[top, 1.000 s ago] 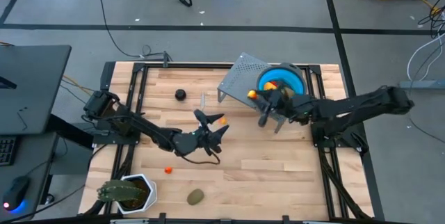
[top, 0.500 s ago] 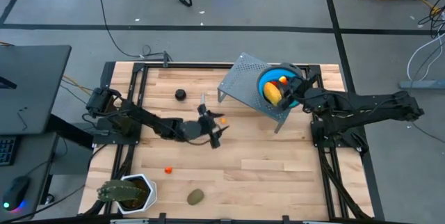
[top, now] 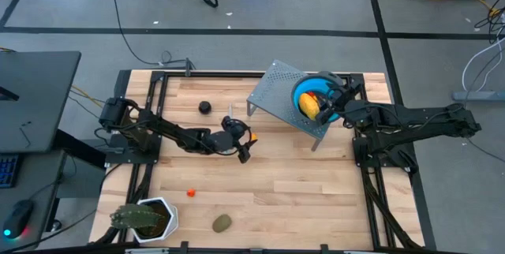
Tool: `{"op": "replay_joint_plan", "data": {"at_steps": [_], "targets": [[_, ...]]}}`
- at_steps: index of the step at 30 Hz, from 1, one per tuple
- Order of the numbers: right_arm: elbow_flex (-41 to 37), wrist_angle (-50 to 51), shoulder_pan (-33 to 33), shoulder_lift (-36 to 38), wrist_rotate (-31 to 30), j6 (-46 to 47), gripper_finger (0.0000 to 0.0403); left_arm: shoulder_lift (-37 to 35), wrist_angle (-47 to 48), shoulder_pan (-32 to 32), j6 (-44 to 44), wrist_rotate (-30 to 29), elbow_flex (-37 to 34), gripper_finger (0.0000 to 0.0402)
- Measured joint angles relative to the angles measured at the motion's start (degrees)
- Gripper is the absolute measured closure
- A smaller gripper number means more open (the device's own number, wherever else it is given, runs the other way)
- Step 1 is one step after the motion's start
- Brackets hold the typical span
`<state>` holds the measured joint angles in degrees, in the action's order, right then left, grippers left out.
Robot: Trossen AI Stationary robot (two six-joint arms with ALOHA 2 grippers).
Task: Pick & Place Fruit
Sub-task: Put the yellow peach in the blue strainer bowl on the shelf
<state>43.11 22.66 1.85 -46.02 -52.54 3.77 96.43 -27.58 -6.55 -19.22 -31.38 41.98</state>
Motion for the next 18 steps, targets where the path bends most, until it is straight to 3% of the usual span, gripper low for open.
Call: {"op": "replay_joint_plan", "data": {"at_steps": [3, 10, 18], "targets": [[0.0, -1.5, 0.1, 0.0, 0.9, 0.1, 0.0142, 1.0, 0.8, 0.1, -1.5, -2.7, 0.0, 0.0099], [0.0, -4.2, 0.2, 0.0, 9.6, -0.1, 0.0142, 7.1, -3.0, 0.8, -8.9, -7.1, 1.0, 0.0094], [0.0, -3.1, 0.2, 0.0, 9.6, 0.5, 0.0142, 13.2, -4.4, 0.8, -8.6, -7.9, 5.3, 0.0093]]}}
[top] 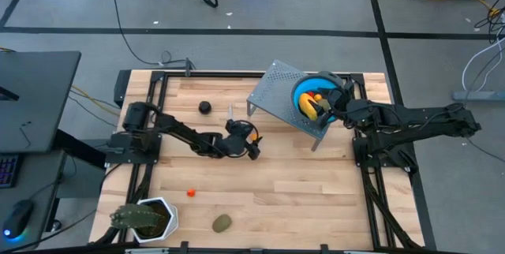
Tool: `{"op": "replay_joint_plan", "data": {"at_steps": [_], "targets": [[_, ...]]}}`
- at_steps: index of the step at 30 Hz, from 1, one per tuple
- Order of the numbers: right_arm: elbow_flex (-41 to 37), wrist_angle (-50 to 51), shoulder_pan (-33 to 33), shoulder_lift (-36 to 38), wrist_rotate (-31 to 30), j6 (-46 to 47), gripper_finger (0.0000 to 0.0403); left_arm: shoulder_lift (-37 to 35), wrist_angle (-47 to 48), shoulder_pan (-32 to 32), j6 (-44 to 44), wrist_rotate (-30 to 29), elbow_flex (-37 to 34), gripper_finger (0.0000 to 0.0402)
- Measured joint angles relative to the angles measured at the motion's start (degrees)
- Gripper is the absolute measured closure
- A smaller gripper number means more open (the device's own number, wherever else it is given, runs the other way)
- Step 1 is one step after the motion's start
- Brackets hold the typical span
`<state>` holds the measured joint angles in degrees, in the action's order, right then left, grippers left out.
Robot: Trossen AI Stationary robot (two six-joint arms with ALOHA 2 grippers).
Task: Pick & Place Fruit
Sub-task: Put the yellow peach in the blue strainer bowl on the shelf
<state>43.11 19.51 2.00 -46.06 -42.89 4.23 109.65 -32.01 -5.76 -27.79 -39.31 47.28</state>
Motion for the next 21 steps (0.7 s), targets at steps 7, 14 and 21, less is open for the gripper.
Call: {"op": "replay_joint_plan", "data": {"at_steps": [7, 14, 21], "targets": [[0.0, 1.1, 0.0, 0.0, 1.0, 0.5, 0.0142, 4.7, 3.8, 0.1, -0.3, -2.1, 2.8, 0.0093], [0.0, 2.2, 0.0, 0.0, 1.1, 1.2, 0.0142, 4.8, 6.1, 0.1, -0.5, -4.2, 2.8, 0.0102], [0.0, 2.6, 0.0, 0.0, 1.2, 1.4, 0.0142, 4.8, 9.6, 0.1, -4.3, -3.1, 2.8, 0.0113]]}}
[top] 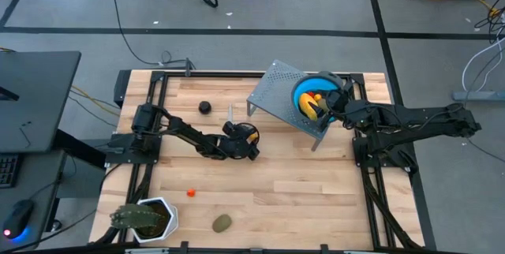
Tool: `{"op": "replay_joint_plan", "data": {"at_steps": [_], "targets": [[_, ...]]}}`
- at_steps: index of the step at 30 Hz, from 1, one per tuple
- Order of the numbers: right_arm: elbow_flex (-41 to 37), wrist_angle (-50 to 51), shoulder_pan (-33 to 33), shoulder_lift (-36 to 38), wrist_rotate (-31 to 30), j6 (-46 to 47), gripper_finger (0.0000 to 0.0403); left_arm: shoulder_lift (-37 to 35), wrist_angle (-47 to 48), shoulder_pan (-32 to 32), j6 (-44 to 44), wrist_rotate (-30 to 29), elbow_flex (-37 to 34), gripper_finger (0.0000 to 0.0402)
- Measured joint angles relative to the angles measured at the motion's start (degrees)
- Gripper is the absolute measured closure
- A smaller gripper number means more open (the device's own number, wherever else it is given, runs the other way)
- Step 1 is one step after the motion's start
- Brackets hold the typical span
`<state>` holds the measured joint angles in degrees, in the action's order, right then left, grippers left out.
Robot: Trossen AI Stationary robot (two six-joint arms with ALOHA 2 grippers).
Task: Pick & Place Fruit
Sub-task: Put the yellow peach in the blue strainer bowl on the shelf
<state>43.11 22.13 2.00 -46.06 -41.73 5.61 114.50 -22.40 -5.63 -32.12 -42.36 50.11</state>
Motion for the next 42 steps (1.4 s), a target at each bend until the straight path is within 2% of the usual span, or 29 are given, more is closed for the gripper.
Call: {"op": "replay_joint_plan", "data": {"at_steps": [10, 22, 28, 30, 33, 37, 39, 42], "targets": [[0.0, 0.0, 0.0, 0.0, 0.4, 0.2, 0.0142, 0.0, 1.2, 0.7, -1.7, 3.3, 0.0, 0.0155], [0.0, 0.0, 0.0, 0.0, 0.5, -0.3, 0.0142, -0.1, 1.6, 0.7, -0.5, 5.1, 0.0, 0.0256], [0.0, 0.0, 0.0, 0.0, 0.5, -0.4, 0.0142, -0.1, 1.7, 0.7, 1.4, 5.5, 0.0, 0.0259], [0.0, -0.1, 0.0, 0.0, 1.5, -0.4, 0.0142, -0.2, 0.2, 0.7, 3.7, 6.7, 0.0, 0.0255], [0.0, -0.1, 0.0, 0.0, 4.8, -0.8, 0.0142, -0.2, -7.2, 0.3, 9.0, 9.7, -0.1, 0.0253], [0.0, -0.8, 0.0, 0.2, 13.5, -2.8, 0.0142, -0.7, -15.8, -1.0, 17.1, 14.8, 0.0, 0.0252], [0.0, -1.3, 0.0, 0.3, 18.0, -3.6, 0.0142, -1.7, -18.6, -1.8, 22.8, 16.7, 0.0, 0.0252], [0.0, -1.6, 0.0, 0.4, 22.5, -3.6, 0.0142, -3.9, -19.1, -3.8, 35.6, 15.1, 0.0, 0.0252]]}}
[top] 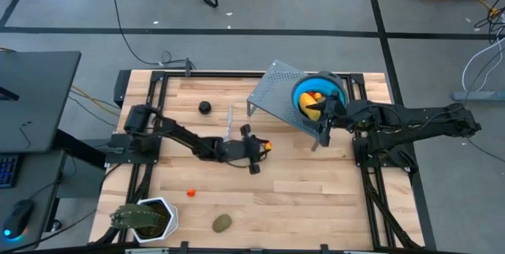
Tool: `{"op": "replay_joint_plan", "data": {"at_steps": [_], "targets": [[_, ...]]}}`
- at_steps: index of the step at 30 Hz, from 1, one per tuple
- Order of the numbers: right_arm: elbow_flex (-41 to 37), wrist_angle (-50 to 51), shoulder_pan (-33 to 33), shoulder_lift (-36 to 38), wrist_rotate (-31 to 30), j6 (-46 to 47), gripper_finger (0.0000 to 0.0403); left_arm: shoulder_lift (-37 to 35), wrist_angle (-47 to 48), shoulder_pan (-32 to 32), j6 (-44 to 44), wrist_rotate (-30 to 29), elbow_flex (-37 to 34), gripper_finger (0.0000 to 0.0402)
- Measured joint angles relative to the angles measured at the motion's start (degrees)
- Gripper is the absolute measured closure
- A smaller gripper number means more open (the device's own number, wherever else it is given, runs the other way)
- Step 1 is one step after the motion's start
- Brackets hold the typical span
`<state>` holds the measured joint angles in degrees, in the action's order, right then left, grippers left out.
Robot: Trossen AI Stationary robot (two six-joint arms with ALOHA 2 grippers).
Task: Pick & Place Fruit
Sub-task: Put the yellow peach in the blue strainer bowl on the shelf
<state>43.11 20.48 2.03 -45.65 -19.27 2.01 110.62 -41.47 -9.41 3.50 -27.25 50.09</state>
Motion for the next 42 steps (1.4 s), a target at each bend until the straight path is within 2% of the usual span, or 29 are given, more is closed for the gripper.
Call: {"op": "replay_joint_plan", "data": {"at_steps": [3, 8, 12, 14, 16, 18, 26, 30, 42], "targets": [[0.0, -0.2, 0.0, 0.0, 0.4, 1.7, 0.0142, -2.0, -2.1, -2.2, 15.5, -6.6, 0.0, 0.0251], [0.0, -1.8, 0.0, -0.4, 1.5, 4.0, 0.0142, -4.2, -13.2, -5.7, 46.9, -16.1, 0.0, 0.0251], [0.0, -8.2, 0.0, -2.4, 6.9, 6.6, 0.0142, -4.3, -23.8, -7.3, 72.4, -17.0, 0.0, 0.0251], [0.0, -12.1, 0.0, -4.2, 11.2, 6.7, 0.0142, -4.3, -26.4, -7.6, 81.7, -16.3, 0.1, 0.0251], [0.0, -14.8, 0.0, -6.4, 14.8, 5.8, 0.0142, -4.3, -28.3, -7.6, 87.4, -16.3, 0.1, 0.0251], [0.0, -16.7, 0.0, -8.6, 16.7, 4.7, 0.0142, -4.3, -30.0, -7.5, 89.3, -16.3, 0.1, 0.0251], [0.0, -21.8, 0.0, -16.3, 16.9, 1.2, 0.0141, -4.2, -29.9, -7.5, 89.1, -16.7, 3.5, 0.0251], [0.0, -24.1, 0.0, -17.4, 17.0, 0.7, 0.0141, -4.2, -28.1, -7.5, 88.9, -16.5, 3.9, 0.0251], [0.0, -29.5, 0.0, -20.4, 23.7, 1.0, 0.0141, -4.2, -25.6, -7.5, 90.8, -16.1, 3.9, 0.0251]]}}
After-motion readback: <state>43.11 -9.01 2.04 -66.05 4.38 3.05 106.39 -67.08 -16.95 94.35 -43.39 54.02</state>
